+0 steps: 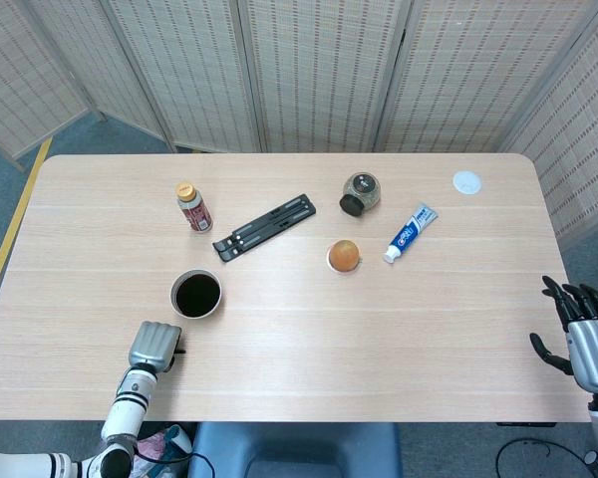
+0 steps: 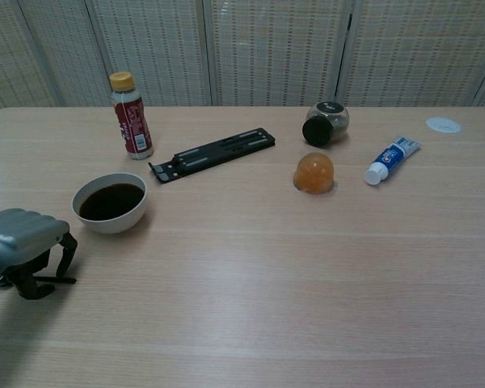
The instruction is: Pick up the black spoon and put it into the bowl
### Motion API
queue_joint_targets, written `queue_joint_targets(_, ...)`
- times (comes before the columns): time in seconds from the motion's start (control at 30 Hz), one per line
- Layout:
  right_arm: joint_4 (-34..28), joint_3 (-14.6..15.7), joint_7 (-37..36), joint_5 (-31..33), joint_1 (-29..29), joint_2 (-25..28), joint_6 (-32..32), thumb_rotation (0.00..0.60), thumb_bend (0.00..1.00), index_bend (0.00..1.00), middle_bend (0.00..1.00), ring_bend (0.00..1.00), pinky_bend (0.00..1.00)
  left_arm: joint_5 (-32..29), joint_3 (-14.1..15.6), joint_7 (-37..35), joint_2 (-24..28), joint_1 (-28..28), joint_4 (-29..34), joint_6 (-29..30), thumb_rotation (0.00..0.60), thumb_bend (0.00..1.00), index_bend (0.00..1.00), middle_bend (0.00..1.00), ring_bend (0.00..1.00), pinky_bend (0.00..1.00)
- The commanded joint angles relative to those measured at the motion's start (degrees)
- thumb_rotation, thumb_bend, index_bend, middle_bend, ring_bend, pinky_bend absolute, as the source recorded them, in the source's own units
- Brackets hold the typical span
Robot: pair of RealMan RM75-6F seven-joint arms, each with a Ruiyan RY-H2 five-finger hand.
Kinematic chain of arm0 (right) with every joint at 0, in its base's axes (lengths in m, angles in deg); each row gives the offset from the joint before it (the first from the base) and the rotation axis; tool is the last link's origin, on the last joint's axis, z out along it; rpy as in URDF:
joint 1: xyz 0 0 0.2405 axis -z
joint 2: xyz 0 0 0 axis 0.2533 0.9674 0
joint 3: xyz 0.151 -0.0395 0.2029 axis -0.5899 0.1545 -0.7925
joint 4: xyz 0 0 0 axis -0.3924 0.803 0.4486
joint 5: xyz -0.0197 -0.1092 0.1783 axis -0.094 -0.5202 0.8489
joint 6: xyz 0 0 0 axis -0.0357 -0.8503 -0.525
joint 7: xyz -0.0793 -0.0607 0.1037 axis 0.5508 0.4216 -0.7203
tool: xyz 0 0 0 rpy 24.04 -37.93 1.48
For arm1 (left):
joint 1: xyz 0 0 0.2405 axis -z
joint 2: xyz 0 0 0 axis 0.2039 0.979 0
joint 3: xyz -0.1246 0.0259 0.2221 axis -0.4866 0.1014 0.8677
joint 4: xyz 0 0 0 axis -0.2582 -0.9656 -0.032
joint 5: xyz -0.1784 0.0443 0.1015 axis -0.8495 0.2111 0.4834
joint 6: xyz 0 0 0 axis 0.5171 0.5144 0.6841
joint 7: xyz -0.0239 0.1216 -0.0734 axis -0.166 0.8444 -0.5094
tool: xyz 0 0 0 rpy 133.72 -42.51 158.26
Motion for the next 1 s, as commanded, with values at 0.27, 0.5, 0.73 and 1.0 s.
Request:
queue_joint_targets(0.27, 0.7, 0.1, -0.7, 0.0, 0.3, -0.2, -0.3, 0.6, 0.23, 0.06, 0.27, 0.18, 0.15, 1.3, 1.0, -1.5, 0.2, -0.2, 1.0, 0.8, 0.6, 0.4, 0.54, 1.0, 0.92, 1.0)
queue_joint_targets(0.5, 0.9, 0.1, -0.9, 0.0, 0.5, -0.2, -0.5, 0.6, 0.24, 0.06, 0.27, 0.18, 0.15, 1.0, 1.2, -1.2, -0.4, 0.2, -0.1, 0.6, 0.6, 0.4, 0.55, 1.0, 0.92, 1.0)
queue_joint_targets(0.73, 0.9, 0.1, -0.8, 0.2, 0.5, -0.2, -0.5, 0.6, 0.24, 0.06, 0.27, 0.18, 0.15, 0.7, 1.6, -0.5, -0.7, 0.5, -0.5, 1.1, 0.6, 0.4, 0.55, 1.0, 0.92, 1.0)
queue_joint_targets(1.0, 0.9, 0.1, -0.8, 0.3, 0.6, -0.2, -0.3, 0.6, 0.24, 0.07, 0.27, 0.18, 0.15, 0.6, 1.9, -0.5, -1.2, 0.6, -1.0, 1.0, 0.6, 0.42, 0.55, 1.0, 0.92, 1.0)
